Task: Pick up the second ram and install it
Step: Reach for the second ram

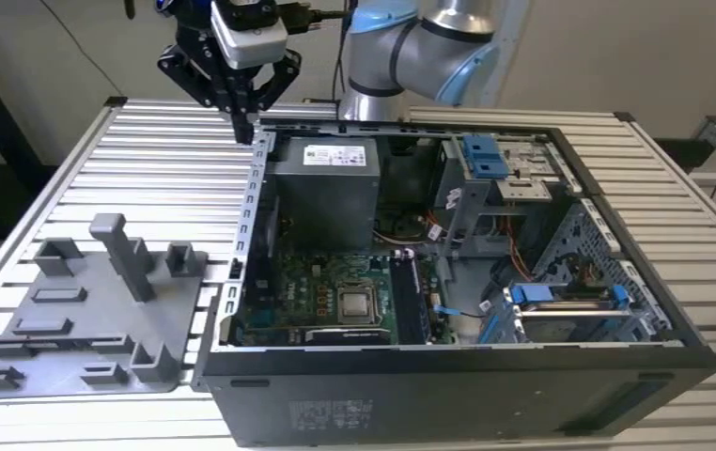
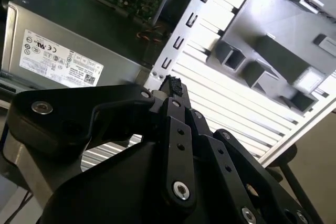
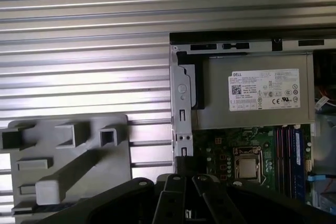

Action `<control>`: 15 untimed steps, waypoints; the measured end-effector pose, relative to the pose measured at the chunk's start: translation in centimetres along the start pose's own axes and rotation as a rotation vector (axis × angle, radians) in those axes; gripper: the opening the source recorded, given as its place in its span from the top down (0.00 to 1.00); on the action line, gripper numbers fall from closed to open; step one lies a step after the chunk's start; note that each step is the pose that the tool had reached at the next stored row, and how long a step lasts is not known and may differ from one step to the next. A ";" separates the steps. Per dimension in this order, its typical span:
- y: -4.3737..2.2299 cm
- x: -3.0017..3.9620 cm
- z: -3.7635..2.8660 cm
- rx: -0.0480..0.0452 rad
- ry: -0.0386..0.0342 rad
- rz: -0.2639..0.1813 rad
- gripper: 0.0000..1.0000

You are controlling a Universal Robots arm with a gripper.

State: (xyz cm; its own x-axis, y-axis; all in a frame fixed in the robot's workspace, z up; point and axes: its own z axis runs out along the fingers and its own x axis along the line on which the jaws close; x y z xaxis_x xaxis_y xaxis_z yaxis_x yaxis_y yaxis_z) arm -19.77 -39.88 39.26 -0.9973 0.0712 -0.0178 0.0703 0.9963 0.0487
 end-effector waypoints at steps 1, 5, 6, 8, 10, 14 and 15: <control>-0.01 0.16 -0.01 0.0001 0.0001 0.000 0.89; -0.06 0.84 -0.02 0.0000 -0.0001 0.000 0.89; -0.07 1.04 -0.02 0.0000 0.0000 0.000 0.89; -0.11 1.56 -0.03 0.0000 0.0000 0.000 0.89; -0.15 2.10 -0.05 0.0001 0.0000 0.000 0.89; -0.23 3.20 -0.07 0.0000 0.0000 0.000 0.89; -0.25 3.50 -0.08 0.0000 0.0000 0.000 0.89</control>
State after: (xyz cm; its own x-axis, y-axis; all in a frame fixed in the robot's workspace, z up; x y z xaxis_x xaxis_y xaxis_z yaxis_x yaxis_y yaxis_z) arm -23.27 -39.88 39.26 -0.9973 0.0711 -0.0178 0.0702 0.9963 0.0486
